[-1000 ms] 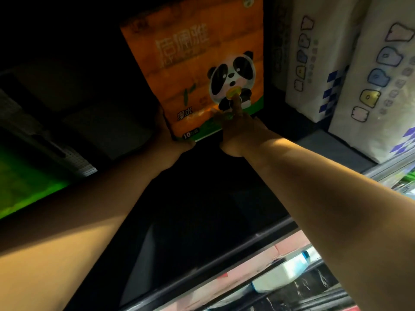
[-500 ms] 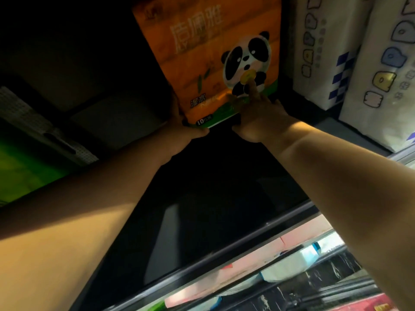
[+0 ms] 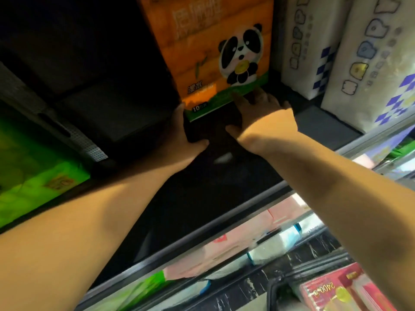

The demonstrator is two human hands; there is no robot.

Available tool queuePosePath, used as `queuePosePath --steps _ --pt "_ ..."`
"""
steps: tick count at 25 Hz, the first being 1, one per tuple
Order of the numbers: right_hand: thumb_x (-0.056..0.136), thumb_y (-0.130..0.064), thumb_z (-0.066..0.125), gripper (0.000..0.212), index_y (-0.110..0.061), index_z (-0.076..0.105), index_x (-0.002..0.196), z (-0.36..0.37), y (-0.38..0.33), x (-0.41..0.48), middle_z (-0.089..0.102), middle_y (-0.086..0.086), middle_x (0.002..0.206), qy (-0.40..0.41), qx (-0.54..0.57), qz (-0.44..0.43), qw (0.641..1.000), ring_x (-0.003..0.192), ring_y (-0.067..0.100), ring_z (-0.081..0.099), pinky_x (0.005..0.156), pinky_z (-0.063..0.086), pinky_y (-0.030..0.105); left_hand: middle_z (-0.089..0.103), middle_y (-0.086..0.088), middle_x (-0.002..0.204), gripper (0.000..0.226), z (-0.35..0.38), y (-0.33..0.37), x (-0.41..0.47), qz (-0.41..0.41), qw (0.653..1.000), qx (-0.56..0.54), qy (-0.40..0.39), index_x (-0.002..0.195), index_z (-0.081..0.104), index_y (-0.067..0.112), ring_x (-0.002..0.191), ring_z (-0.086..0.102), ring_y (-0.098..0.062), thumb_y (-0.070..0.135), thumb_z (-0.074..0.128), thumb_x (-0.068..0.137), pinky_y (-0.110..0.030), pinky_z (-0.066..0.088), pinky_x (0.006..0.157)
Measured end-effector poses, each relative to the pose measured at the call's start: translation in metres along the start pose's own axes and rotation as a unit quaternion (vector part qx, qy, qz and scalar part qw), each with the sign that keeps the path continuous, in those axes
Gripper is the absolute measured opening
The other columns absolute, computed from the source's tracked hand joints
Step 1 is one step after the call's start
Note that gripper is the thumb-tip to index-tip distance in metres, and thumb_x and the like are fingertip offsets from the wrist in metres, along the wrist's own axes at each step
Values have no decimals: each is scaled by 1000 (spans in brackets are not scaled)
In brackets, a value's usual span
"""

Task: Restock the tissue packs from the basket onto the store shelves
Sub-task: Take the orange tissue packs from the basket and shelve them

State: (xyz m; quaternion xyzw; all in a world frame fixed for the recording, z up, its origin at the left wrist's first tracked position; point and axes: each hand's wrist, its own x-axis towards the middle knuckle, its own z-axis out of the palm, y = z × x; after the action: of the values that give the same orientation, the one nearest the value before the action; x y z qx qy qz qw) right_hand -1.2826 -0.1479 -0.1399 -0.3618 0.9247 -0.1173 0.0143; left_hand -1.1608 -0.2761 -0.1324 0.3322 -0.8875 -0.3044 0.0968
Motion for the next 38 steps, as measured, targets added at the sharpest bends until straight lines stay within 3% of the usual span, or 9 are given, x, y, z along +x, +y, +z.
queuePosePath --steps 3,8,10,12,15,20,28,35,38 --pt "93 -61 42 70 -33 18 153 -16 -12 -50 17 14 159 17 -17 9 1000 146 37 15 116 12 60 19 -1 159 82 -9 8 -43 -12 991 128 -23 152 7 37 144 23 -26 41 61 90 -46 29 111" --pt "94 -60 42 73 -36 7 154 -26 -30 -149 5 11 162 33 15 38 999 149 34 3 116 8 60 23 1 158 80 -29 5 -122 158 960 231 8 153 9 32 143 27 -23 52 53 90 -40 28 113" --pt "93 -61 42 75 -37 6 153 -22 -36 -199 4 11 162 27 18 60 998 149 32 3 115 10 60 21 -1 159 83 -31 -5 -147 251 939 236 -9 153 14 27 145 21 -25 51 57 87 -40 19 116" --pt "92 -61 43 75 -36 7 153 -13 -41 -251 6 11 162 17 31 87 996 149 30 7 115 12 59 19 -2 160 85 -25 -16 -172 287 929 234 -26 153 17 24 147 14 -27 51 60 84 -42 9 119" --pt "90 -61 46 77 -35 11 154 0 -44 -325 9 13 161 -13 23 146 989 148 31 10 114 15 59 30 -9 155 85 -7 -26 -218 337 907 246 -51 149 27 18 143 24 -36 49 64 79 -53 16 116" --pt "91 -62 45 79 -34 6 154 15 -34 -449 4 11 163 -88 22 280 956 149 30 6 115 12 58 35 -17 150 87 36 -35 -306 399 866 249 -171 145 26 14 137 31 -42 52 57 73 -59 27 112" --pt "91 -63 44 82 -33 1 154 14 14 -603 5 11 163 -122 40 477 869 150 30 4 116 10 57 36 -15 151 99 95 21 -394 459 809 252 -268 149 27 13 138 31 -41 49 73 70 -58 29 110" --pt "92 -60 47 84 -34 -2 155 13 90 -701 3 9 163 -130 63 555 819 150 27 3 116 11 55 35 -14 152 93 175 93 -476 526 748 263 -306 150 29 13 141 28 -40 53 68 76 -55 28 112" --pt "91 -61 47 84 -34 -2 154 13 133 -738 2 9 163 -150 78 557 813 150 28 3 117 12 54 28 -12 156 95 216 123 -511 528 733 275 -328 153 20 16 143 22 -38 53 65 78 -54 22 115"
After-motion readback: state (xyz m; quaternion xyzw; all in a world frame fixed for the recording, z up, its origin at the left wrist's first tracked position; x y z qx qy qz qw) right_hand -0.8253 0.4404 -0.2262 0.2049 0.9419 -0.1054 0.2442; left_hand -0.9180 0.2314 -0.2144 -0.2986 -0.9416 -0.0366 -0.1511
